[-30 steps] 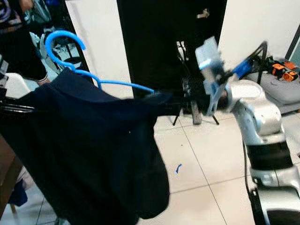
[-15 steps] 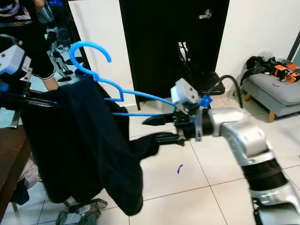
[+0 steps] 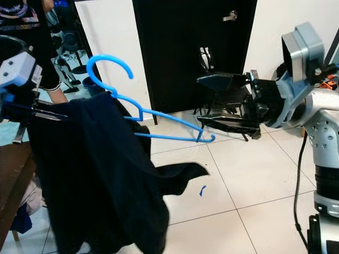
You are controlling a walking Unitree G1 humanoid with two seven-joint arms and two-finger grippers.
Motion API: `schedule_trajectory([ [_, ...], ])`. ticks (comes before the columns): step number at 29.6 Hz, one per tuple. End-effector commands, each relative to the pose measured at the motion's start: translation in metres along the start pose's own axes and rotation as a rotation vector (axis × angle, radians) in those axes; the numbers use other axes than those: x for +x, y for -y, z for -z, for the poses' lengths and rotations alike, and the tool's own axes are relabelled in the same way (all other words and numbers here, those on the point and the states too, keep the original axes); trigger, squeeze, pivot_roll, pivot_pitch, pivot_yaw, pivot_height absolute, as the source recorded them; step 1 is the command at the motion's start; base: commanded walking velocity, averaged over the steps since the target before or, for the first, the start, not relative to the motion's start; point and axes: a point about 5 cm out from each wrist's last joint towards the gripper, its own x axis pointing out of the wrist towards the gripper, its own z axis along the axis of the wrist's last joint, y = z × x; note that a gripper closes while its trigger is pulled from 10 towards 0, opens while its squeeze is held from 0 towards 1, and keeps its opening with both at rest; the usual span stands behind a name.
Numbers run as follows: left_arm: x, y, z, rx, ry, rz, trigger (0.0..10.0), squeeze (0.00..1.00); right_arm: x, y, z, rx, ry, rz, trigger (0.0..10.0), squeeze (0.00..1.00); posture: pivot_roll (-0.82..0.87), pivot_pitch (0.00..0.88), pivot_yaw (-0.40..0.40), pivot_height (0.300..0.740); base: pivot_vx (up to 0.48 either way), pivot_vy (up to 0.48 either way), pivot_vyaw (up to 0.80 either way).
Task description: Hang hanger
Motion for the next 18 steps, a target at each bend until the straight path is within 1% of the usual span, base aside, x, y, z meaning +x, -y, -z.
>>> schedule_trajectory([
  [1, 0.005, -0.002, -0.007, 0.035, 0.026, 0.011, 0.0, 0.00, 0.010, 0.004, 0.004, -0.020, -0.030, 0.028, 10.0, 0.64, 0.00, 0.000, 0.082, 0.740, 0.000, 0.000, 0.00],
  [2, 0.012, -0.001, -0.011, 0.050, 0.040, 0.031, 0.0, 0.00, 0.023, 0.011, 0.014, -0.036, -0.079, 0.078, 10.0, 0.00, 0.00, 0.000, 0.084, 0.740, 0.000, 0.000, 0.00],
  [3, 0.018, 0.000, -0.014, 0.062, 0.052, 0.046, 0.0, 0.00, 0.034, 0.015, 0.022, -0.044, -0.119, 0.106, 10.0, 0.00, 0.00, 0.000, 0.084, 0.740, 0.000, 0.000, 0.00],
  [4, 0.018, 0.000, -0.014, 0.062, 0.052, 0.046, 0.0, 0.00, 0.034, 0.015, 0.022, -0.044, -0.119, 0.106, 10.0, 0.00, 0.00, 0.000, 0.084, 0.740, 0.000, 0.000, 0.00],
  [5, 0.024, 0.002, -0.017, 0.076, 0.061, 0.064, 0.0, 0.00, 0.045, 0.017, 0.030, -0.037, -0.143, 0.115, 10.0, 0.00, 0.01, 0.000, 0.082, 0.740, 0.000, 0.000, 0.00],
  [6, 0.024, 0.002, -0.017, 0.076, 0.061, 0.064, 0.0, 0.00, 0.045, 0.017, 0.030, -0.037, -0.143, 0.115, 10.0, 0.00, 0.01, 0.000, 0.082, 0.740, 0.000, 0.000, 0.00],
  [7, 0.031, 0.003, -0.019, 0.088, 0.071, 0.081, 0.0, 0.00, 0.056, 0.018, 0.035, -0.021, -0.152, 0.119, 10.0, 0.00, 0.00, 0.000, 0.084, 0.740, 0.000, 0.000, 0.00],
  [10, 0.031, 0.003, -0.019, 0.088, 0.071, 0.081, 0.0, 0.00, 0.056, 0.018, 0.035, -0.021, -0.152, 0.119, 10.0, 0.00, 0.00, 0.000, 0.084, 0.740, 0.000, 0.000, 0.00],
  [11, 0.036, 0.005, -0.021, 0.097, 0.081, 0.095, 0.0, 0.00, 0.065, 0.020, 0.039, 0.000, -0.159, 0.130, 10.0, 0.00, 0.00, 0.000, 0.086, 0.740, 0.000, 0.000, 0.00],
  [12, 0.036, 0.005, -0.021, 0.097, 0.081, 0.095, 0.0, 0.00, 0.065, 0.020, 0.039, 0.000, -0.159, 0.130, 10.0, 0.00, 0.00, 0.000, 0.086, 0.740, 0.000, 0.000, 0.00],
  [13, 0.041, 0.006, -0.023, 0.105, 0.087, 0.108, 0.0, 0.00, 0.074, 0.022, 0.044, 0.016, -0.174, 0.137, 10.0, 0.00, 0.00, 0.000, 0.085, 0.740, 0.000, 0.000, 0.00],
  [14, 0.041, 0.006, -0.023, 0.105, 0.087, 0.108, 0.0, 0.00, 0.074, 0.022, 0.044, 0.016, -0.174, 0.137, 10.0, 0.00, 0.00, 0.000, 0.085, 0.740, 0.000, 0.000, 0.00],
  [15, 0.047, 0.006, -0.021, 0.112, 0.082, 0.117, 0.0, 0.00, 0.080, 0.023, 0.046, 0.037, -0.188, 0.126, 10.0, 0.00, 0.00, 0.000, 0.088, 0.740, 0.000, 0.000, 0.00],
  [17, 0.047, 0.006, -0.020, 0.112, 0.078, 0.118, 0.0, 0.00, 0.080, 0.023, 0.045, 0.045, -0.186, 0.116, 10.0, 0.00, 0.00, 0.000, 0.088, 0.740, 0.000, 0.000, 0.00],
  [18, 0.047, 0.005, -0.019, 0.112, 0.066, 0.111, 0.0, 0.00, 0.078, 0.024, 0.042, 0.063, -0.170, 0.110, 10.0, 0.00, 0.00, 0.000, 0.088, 0.740, 0.000, 0.000, 0.00],
])
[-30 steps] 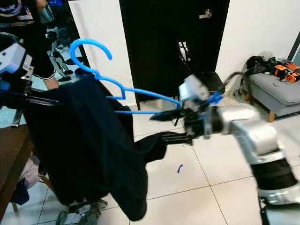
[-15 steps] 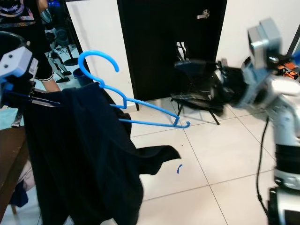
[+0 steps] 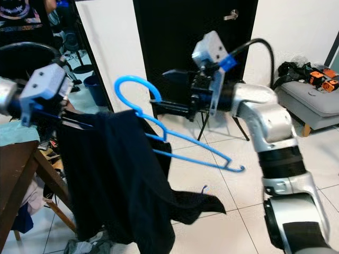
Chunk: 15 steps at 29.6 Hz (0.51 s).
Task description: Hang hanger
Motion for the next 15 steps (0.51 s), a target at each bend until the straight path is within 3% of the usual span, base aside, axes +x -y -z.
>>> schedule_trajectory([
  [1, 0.000, -0.002, -0.001, 0.018, -0.014, -0.010, 0.0, 0.00, 0.002, 0.000, -0.006, 0.009, 0.010, -0.025, 10.0, 0.00, 0.00, 0.000, 0.088, 0.740, 0.000, 0.000, 0.00],
  [6, -0.003, -0.005, 0.007, 0.017, -0.072, -0.054, 0.0, 0.00, -0.021, -0.002, -0.022, 0.100, 0.143, -0.150, 10.0, 0.00, -0.01, 0.000, 0.088, 0.740, 0.000, 0.000, 0.00],
  [8, -0.003, -0.005, 0.008, 0.014, -0.083, -0.062, 0.0, 0.00, -0.031, 0.002, -0.019, 0.081, 0.114, -0.141, 10.0, 0.00, -0.01, 0.000, 0.087, 0.740, 0.000, 0.000, 0.00],
  [12, -0.004, -0.005, 0.009, 0.013, -0.086, -0.064, 0.0, 0.00, -0.034, 0.003, -0.019, 0.076, 0.104, -0.135, 10.0, 0.00, -0.01, 0.000, 0.087, 0.740, 0.000, 0.000, 0.00],
  [15, -0.004, -0.007, 0.011, 0.018, -0.105, -0.085, 0.0, 0.00, -0.043, -0.009, -0.008, 0.051, -0.010, -0.239, 10.0, 0.00, -0.01, 0.000, 0.089, 0.740, 0.000, 0.000, 0.00],
])
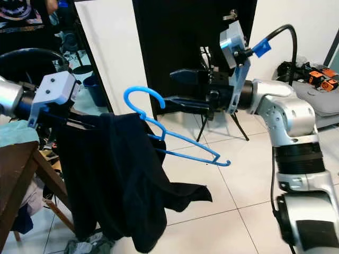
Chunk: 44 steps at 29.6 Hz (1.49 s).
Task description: Hang hanger
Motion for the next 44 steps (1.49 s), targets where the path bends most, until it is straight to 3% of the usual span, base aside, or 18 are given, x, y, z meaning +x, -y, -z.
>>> schedule_trajectory([
  [1, -0.001, -0.004, -0.001, 0.013, -0.009, -0.021, 0.0, 0.00, 0.009, -0.013, 0.006, -0.009, -0.054, -0.105, 10.0, 0.00, -0.01, 0.000, 0.091, 0.740, 0.000, 0.000, 0.00],
  [11, 0.003, -0.007, -0.003, 0.025, -0.003, -0.026, 0.0, 0.00, 0.042, -0.005, 0.020, 0.027, -0.088, -0.009, 10.0, 0.00, -0.01, 0.000, 0.091, 0.740, 0.000, 0.000, 0.00],
  [12, 0.003, -0.007, -0.003, 0.026, -0.003, -0.026, 0.0, 0.00, 0.044, -0.004, 0.020, 0.030, -0.092, -0.003, 9.3, 0.00, -0.01, 0.000, 0.089, 0.740, 0.000, 0.000, 0.00],
  [13, 0.003, -0.007, -0.003, 0.026, -0.003, -0.026, 0.0, 0.00, 0.044, -0.004, 0.020, 0.030, -0.092, -0.003, 9.3, 0.00, -0.01, 0.000, 0.089, 0.740, 0.000, 0.000, 0.00],
  [14, 0.003, -0.007, -0.003, 0.028, -0.003, -0.026, 0.0, 0.00, 0.045, -0.003, 0.021, 0.031, -0.094, -0.001, 6.9, 0.00, -0.01, 0.000, 0.088, 0.740, 0.000, 0.000, 0.00],
  [17, 0.003, -0.007, -0.003, 0.029, -0.003, -0.026, 0.0, 0.00, 0.046, -0.003, 0.021, 0.032, -0.096, 0.000, 6.9, 0.00, -0.01, 0.000, 0.088, 0.740, 0.000, 0.000, 0.00],
  [18, 0.003, -0.007, -0.004, 0.030, -0.002, -0.028, 0.0, 0.00, 0.046, -0.002, 0.022, 0.030, -0.116, 0.005, 3.8, 0.00, -0.01, 0.000, 0.086, 0.740, 0.000, 0.000, 0.00],
  [19, 0.003, -0.007, -0.004, 0.030, -0.002, -0.028, 0.0, 0.00, 0.046, -0.002, 0.022, 0.030, -0.116, 0.005, 3.8, 0.00, -0.01, 0.000, 0.086, 0.740, 0.000, 0.000, 0.00],
  [20, 0.003, -0.008, -0.004, 0.032, -0.001, -0.031, 0.0, 0.00, 0.046, -0.002, 0.025, 0.025, -0.157, 0.007, 0.0, 0.00, -0.01, 0.000, 0.082, 0.740, 0.000, 0.000, 0.00],
  [29, 0.002, -0.010, -0.007, 0.045, 0.001, -0.038, 0.0, 0.00, 0.046, -0.009, 0.038, 0.026, -0.272, -0.041, 0.0, 0.00, -0.01, 0.000, 0.079, 0.740, 0.000, 0.000, 0.00],
  [44, 0.009, -0.010, -0.015, 0.062, 0.054, -0.030, 0.0, 0.00, 0.052, -0.006, 0.040, 0.022, -0.258, -0.008, 0.0, 0.00, -0.01, 0.000, 0.083, 0.740, 0.000, 0.000, 0.00],
])
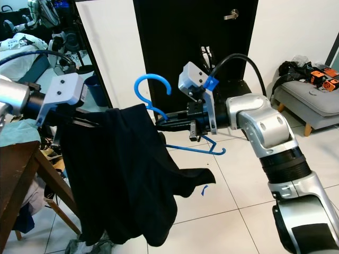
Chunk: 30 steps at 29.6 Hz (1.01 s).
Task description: Hang hanger
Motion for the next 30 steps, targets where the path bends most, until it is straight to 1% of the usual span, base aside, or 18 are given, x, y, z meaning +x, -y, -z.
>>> schedule_trajectory([
  [1, 0.000, -0.005, -0.019, 0.065, 0.086, -0.012, 0.0, 0.00, 0.008, 0.002, 0.004, 0.009, -0.020, 0.028, 0.0, 0.00, -0.01, 0.000, 0.083, 0.740, 0.000, 0.000, 0.00],
  [2, 0.000, -0.005, -0.019, 0.065, 0.086, -0.012, 0.0, 0.00, 0.008, 0.002, 0.004, 0.009, -0.020, 0.028, 0.0, 0.00, -0.01, 0.000, 0.083, 0.740, 0.000, 0.000, 0.00],
  [3, 0.002, -0.005, -0.021, 0.036, 0.114, -0.011, 0.9, 0.16, 0.009, 0.003, 0.003, 0.010, -0.011, 0.045, 0.0, 0.00, -0.01, 0.000, 0.084, 0.740, 0.000, 0.000, 0.00],
  [5, 0.002, -0.005, -0.021, 0.036, 0.114, -0.011, 0.9, 0.16, 0.009, 0.003, 0.003, 0.010, -0.011, 0.045, 0.0, 0.00, -0.01, 0.000, 0.084, 0.740, 0.000, 0.000, 0.00],
  [6, 0.002, -0.008, -0.022, 0.003, 0.135, -0.025, 10.0, 1.00, 0.010, 0.006, 0.002, 0.014, -0.001, 0.066, 0.0, 0.00, -0.01, 0.000, 0.082, 0.740, 0.000, 0.000, 0.00],
  [9, 0.001, -0.011, -0.023, -0.015, 0.148, -0.056, 10.0, 1.00, 0.011, 0.008, 0.001, 0.022, 0.009, 0.090, 0.0, 0.00, -0.01, 0.000, 0.082, 0.740, 0.000, 0.000, 0.00],
  [10, -0.001, -0.015, -0.023, -0.022, 0.152, -0.096, 10.0, 1.00, 0.012, 0.011, 0.001, 0.033, 0.015, 0.118, 0.0, 0.00, -0.01, 0.000, 0.080, 0.740, 0.000, 0.000, 0.00],
  [16, -0.005, -0.018, -0.024, -0.023, 0.152, -0.126, 10.0, 1.00, 0.013, 0.013, 0.001, 0.046, 0.019, 0.144, 0.0, 0.00, -0.01, 0.000, 0.079, 0.740, 0.000, 0.000, 0.00],
  [17, -0.009, -0.021, -0.024, -0.022, 0.153, -0.152, 10.0, 1.00, 0.014, 0.017, 0.002, 0.065, 0.021, 0.185, 0.0, 0.00, -0.01, 0.000, 0.078, 0.740, 0.000, 0.000, 0.00],
  [18, -0.009, -0.021, -0.024, -0.022, 0.153, -0.152, 10.0, 1.00, 0.014, 0.017, 0.002, 0.065, 0.021, 0.185, 0.0, 0.00, -0.01, 0.000, 0.078, 0.740, 0.000, 0.000, 0.00],
  [19, -0.014, -0.023, -0.024, -0.023, 0.153, -0.176, 10.0, 1.00, 0.014, 0.023, 0.004, 0.090, 0.027, 0.242, 0.0, 0.00, -0.01, 0.000, 0.077, 0.740, 0.000, 0.000, 0.00],
  [21, -0.014, -0.023, -0.024, -0.023, 0.153, -0.176, 10.0, 1.00, 0.014, 0.023, 0.004, 0.090, 0.027, 0.242, 0.0, 0.00, -0.01, 0.000, 0.077, 0.740, 0.000, 0.000, 0.00],
  [23, -0.022, -0.030, -0.026, -0.035, 0.172, -0.264, 10.0, 1.00, 0.013, 0.037, 0.007, 0.145, 0.039, 0.389, 0.0, 0.00, 0.00, 0.000, 0.076, 0.740, 0.000, 0.000, 0.00],
  [25, -0.022, -0.030, -0.026, -0.035, 0.172, -0.264, 10.0, 1.00, 0.013, 0.037, 0.007, 0.145, 0.039, 0.389, 0.0, 0.00, 0.00, 0.000, 0.076, 0.740, 0.000, 0.000, 0.00],
  [26, -0.024, -0.034, -0.027, -0.047, 0.192, -0.319, 10.0, 1.00, 0.014, 0.042, 0.009, 0.165, 0.048, 0.445, 0.0, 0.00, 0.00, 0.000, 0.076, 0.740, 0.000, 0.000, 0.00],
  [27, -0.024, -0.034, -0.027, -0.047, 0.192, -0.319, 10.0, 1.00, 0.014, 0.042, 0.009, 0.165, 0.048, 0.445, 0.0, 0.00, 0.00, 0.000, 0.076, 0.740, 0.000, 0.000, 0.00],
  [28, -0.022, -0.041, -0.028, -0.105, 0.239, -0.436, 10.0, 1.00, 0.017, 0.045, 0.009, 0.176, 0.069, 0.492, 0.0, 0.00, 0.00, 0.000, 0.076, 0.740, 0.000, 0.000, 0.00],
  [30, -0.022, -0.041, -0.028, -0.105, 0.239, -0.436, 10.0, 1.00, 0.017, 0.045, 0.009, 0.176, 0.069, 0.492, 0.0, 0.00, 0.00, 0.000, 0.076, 0.740, 0.000, 0.000, 0.00],
])
